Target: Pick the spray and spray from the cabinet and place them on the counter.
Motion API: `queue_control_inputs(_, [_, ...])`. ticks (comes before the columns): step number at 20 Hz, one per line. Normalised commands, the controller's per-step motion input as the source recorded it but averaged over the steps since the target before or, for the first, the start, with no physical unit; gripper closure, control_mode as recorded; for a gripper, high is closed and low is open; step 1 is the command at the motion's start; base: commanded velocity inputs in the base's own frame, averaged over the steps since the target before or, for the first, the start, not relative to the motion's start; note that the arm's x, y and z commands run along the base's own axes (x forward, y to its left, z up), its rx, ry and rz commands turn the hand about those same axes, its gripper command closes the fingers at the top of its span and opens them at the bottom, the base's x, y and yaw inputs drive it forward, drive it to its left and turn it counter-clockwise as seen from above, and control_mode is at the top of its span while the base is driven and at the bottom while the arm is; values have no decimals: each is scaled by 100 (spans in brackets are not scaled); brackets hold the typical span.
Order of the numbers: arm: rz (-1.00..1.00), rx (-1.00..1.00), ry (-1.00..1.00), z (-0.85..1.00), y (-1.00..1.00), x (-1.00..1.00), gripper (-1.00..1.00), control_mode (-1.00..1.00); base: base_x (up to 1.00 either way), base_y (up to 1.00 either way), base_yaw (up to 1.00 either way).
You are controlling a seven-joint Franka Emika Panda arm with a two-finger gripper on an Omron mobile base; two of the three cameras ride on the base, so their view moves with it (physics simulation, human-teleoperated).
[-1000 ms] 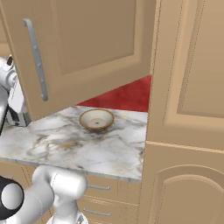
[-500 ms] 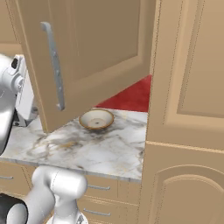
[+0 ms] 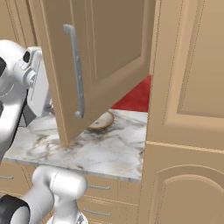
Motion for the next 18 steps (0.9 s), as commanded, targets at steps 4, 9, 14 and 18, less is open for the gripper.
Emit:
queue_control_inputs(4, [-3, 0, -7, 12, -16, -9, -100, -100, 0, 0, 0])
queue_control_inputs(9, [-5, 0, -6, 5, -7, -18, -100, -100, 0, 0, 0])
queue_control_inputs(14, [-3, 0, -8, -5, -41, -5, -100, -100, 0, 0, 0])
queue_control_inputs(18, [-1, 0, -1, -4, -46, 0, -100, -100, 0, 0, 0])
